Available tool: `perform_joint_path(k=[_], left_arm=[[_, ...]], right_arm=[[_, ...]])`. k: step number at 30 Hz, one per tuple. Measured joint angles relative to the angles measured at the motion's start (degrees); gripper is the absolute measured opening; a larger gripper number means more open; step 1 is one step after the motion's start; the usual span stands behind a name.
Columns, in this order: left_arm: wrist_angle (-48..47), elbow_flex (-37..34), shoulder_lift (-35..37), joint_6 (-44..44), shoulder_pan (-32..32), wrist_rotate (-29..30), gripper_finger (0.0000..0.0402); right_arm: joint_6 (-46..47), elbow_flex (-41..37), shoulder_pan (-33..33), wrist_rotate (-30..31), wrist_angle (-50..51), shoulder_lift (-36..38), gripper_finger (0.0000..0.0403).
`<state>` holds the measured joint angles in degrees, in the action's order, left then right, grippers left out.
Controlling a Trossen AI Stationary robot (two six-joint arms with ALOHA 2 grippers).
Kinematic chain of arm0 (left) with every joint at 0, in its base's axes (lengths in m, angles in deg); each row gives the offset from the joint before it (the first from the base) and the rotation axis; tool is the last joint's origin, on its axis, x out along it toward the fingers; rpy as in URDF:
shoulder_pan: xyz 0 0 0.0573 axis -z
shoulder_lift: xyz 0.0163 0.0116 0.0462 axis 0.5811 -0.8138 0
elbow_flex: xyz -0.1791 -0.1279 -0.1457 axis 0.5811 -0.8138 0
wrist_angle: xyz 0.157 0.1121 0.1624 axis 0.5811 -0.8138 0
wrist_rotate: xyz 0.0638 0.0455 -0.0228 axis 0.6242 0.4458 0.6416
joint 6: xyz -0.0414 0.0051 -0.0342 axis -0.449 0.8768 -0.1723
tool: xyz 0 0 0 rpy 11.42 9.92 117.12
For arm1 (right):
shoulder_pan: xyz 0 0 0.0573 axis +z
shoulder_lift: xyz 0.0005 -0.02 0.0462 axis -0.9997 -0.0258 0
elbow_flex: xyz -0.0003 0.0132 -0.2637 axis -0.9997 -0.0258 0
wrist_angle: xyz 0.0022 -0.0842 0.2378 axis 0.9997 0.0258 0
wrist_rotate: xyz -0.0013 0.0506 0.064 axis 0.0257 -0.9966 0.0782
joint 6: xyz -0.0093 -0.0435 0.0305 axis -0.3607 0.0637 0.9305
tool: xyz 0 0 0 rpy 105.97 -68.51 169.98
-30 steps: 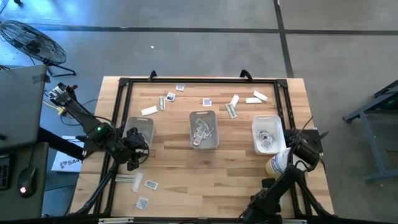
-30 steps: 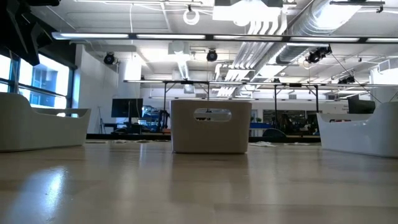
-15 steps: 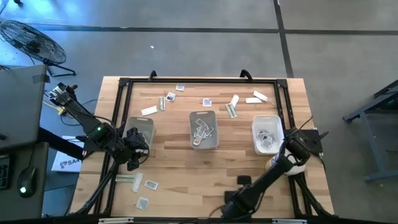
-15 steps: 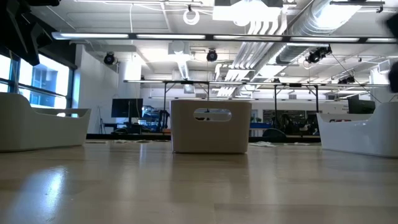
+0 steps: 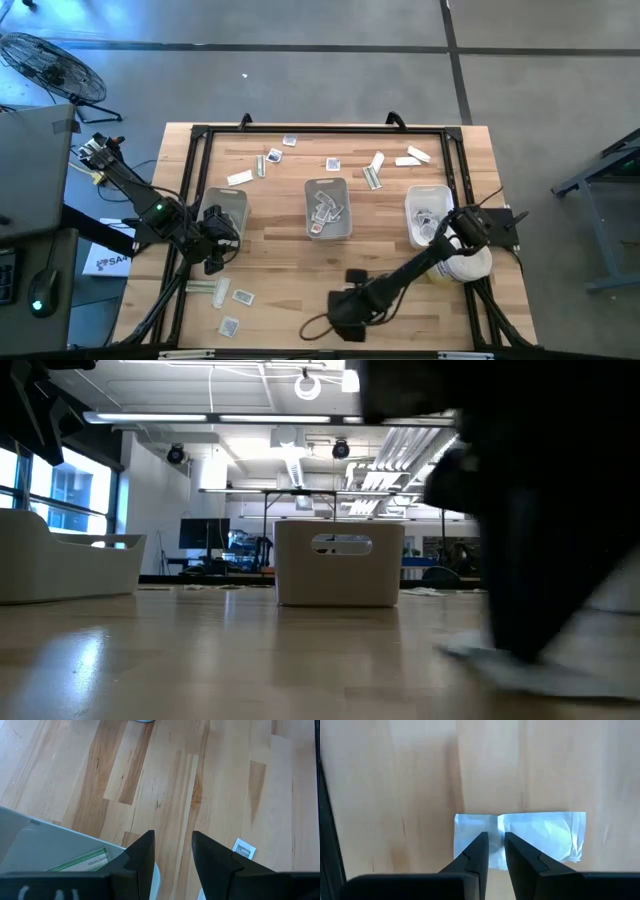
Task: Pick & Place First Aid Supplies
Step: Put the bandage pack into the left gray bin
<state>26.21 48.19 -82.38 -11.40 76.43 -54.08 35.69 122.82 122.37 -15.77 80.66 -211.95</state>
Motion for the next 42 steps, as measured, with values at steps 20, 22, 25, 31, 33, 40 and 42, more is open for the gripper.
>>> perform_joint_path(k=[20,22,25,31,33,40,42], left_arm=[[0.2,0.0,0.0,0.0,0.0,0.0,0.0128],[0.2,0.0,0.0,0.0,0.0,0.0,0.0128],[0.2,0.0,0.0,0.0,0.0,0.0,0.0128],[0.4,0.0,0.0,0.0,0.0,0.0,0.0128],[0.4,0.0,0.0,0.0,0.0,0.0,0.0128],[0.4,0.0,0.0,0.0,0.0,0.0,0.0128],[0.4,0.0,0.0,0.0,0.0,0.0,0.0128]], right_arm=[[-9.4,-1.5,1.5,1.9,-15.0,1.0,0.011],[-9.4,-3.0,2.4,3.2,-15.8,1.0,0.0108],[-9.4,-6.7,3.1,5.2,-18.3,1.0,0.0105],[-10.9,-9.5,3.0,7.3,-23.2,1.4,0.0101],[-12.7,-9.0,2.9,7.4,-23.1,1.4,0.0101],[-16.9,-8.0,1.8,10.9,-23.1,2.4,0.0101],[-18.0,-9.2,1.1,10.5,-24.4,2.2,0.0101]])
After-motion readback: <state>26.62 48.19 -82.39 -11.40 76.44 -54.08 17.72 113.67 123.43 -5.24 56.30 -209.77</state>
